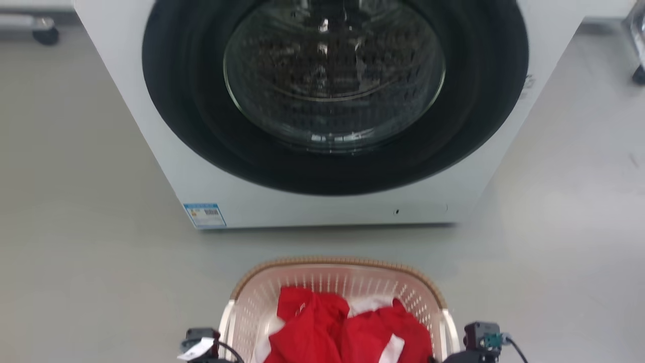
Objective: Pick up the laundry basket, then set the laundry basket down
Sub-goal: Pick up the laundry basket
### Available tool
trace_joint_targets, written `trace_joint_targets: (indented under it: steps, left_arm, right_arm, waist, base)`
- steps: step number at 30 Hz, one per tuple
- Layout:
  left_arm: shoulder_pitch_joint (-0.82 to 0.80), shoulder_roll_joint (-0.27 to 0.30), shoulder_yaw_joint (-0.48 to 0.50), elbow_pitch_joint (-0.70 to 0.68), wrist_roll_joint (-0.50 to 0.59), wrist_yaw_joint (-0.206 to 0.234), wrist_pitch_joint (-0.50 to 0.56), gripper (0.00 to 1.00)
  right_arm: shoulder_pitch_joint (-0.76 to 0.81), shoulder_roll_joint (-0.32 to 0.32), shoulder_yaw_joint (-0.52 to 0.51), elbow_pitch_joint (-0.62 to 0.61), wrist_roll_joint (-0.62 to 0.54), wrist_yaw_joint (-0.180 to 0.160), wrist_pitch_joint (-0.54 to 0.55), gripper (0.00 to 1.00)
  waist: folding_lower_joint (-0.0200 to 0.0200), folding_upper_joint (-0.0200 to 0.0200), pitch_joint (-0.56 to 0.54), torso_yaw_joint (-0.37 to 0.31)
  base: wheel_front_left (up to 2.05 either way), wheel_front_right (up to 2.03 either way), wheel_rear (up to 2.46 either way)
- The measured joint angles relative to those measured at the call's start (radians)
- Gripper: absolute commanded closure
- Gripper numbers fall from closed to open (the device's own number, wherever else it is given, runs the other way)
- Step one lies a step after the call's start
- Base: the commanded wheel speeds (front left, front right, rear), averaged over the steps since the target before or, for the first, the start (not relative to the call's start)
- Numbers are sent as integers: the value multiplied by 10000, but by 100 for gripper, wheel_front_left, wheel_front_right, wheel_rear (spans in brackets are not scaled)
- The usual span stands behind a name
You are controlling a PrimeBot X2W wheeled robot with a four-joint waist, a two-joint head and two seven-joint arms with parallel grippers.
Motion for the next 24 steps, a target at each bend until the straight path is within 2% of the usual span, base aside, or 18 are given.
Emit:
trace_joint_targets:
  steps: [11,24]
  left_arm:
    - [847,46,-247,2,-284,-56,671,100]
    - [1131,88,-472,-159,-667,111,1156,100]
  right_arm:
    - [734,2,612,-54,709,-173,698,100]
    - [867,-36,1114,-52,1285,-309,1191,100]
  waist:
    - [0,0,-1377,-41]
    - [1,1,-1832,-118]
  base:
    - [0,0,0]
    - [0,0,0]
